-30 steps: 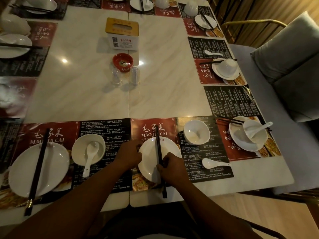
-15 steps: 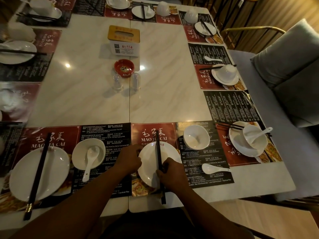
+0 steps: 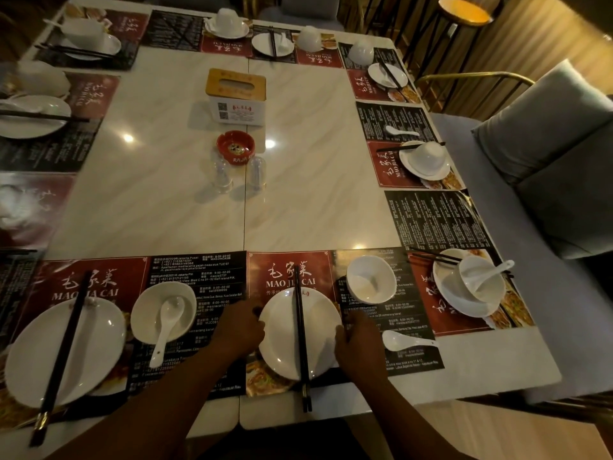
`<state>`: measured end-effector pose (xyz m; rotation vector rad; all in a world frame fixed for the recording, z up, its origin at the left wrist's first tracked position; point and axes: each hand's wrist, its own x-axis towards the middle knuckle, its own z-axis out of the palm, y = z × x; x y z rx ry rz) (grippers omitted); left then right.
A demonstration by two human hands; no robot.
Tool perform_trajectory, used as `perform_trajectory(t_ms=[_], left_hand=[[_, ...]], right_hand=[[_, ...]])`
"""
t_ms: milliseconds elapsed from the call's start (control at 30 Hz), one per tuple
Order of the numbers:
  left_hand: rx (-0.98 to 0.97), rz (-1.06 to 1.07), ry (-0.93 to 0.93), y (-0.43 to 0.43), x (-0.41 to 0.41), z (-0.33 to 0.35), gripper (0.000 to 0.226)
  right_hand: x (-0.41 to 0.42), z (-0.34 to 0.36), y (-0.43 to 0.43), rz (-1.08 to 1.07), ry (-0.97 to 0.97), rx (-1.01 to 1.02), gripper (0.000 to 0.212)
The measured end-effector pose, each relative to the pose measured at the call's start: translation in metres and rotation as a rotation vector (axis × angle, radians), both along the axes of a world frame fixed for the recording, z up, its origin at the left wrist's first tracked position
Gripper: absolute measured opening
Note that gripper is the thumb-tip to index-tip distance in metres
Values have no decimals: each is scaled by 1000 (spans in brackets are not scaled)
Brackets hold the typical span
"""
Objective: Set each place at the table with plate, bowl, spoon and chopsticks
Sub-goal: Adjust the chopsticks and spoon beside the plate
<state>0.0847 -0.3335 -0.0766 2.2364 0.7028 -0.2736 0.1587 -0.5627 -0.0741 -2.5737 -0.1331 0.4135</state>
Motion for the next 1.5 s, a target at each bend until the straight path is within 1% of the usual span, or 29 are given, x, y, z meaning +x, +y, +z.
perform_trajectory(t_ms=[133,500,567,633,700,733,800,933,967,1033,1100,1167,1233,1300,1367,1500], left_hand=[[11,15,0,-1,-3,-1,26],[-22,68,3,-3,-7,3,29],[-16,67,1,-4,-6,6,28],[22,49,-12,-5,-4,11,22],[112,12,-52,-5,1,19,16],[156,6,-72,-5,5,22,16],[217,20,-109,-5,15,28,20],[205,66,-162,-11,37,34,20],[195,59,-169,-14,42,34,20],[145,51,-183,-24,53,34,14],[-24,90,-172,-40,66,39,21],[-297,152,-149,-62,81,50,29],[-456,188,-133,-84,97,55,25],[-514,221,-131,-104,112,57,23],[-542,283,-107,-118,122,57,25],[-553,417,-90,-137,130,55,25]], right_hand=[[5,-7,-9,0,115,29,26],[11,-10,-11,10,159,56,23],[11,-6,-12,25,139,42,17],[15,0,-15,33,75,23,4],[22,11,-21,32,-14,15,11],[28,17,-25,28,-50,18,12],[45,32,-35,-4,-111,42,8],[98,44,-55,-98,-175,88,4],[110,42,-59,-90,-152,77,13],[130,39,-63,-52,-52,61,34],[144,40,-64,-22,81,73,44],[154,38,-65,27,168,100,42],[161,34,-68,115,189,117,34],[165,31,-72,176,199,134,29],[168,30,-75,196,232,170,29],[173,27,-85,207,289,204,30]])
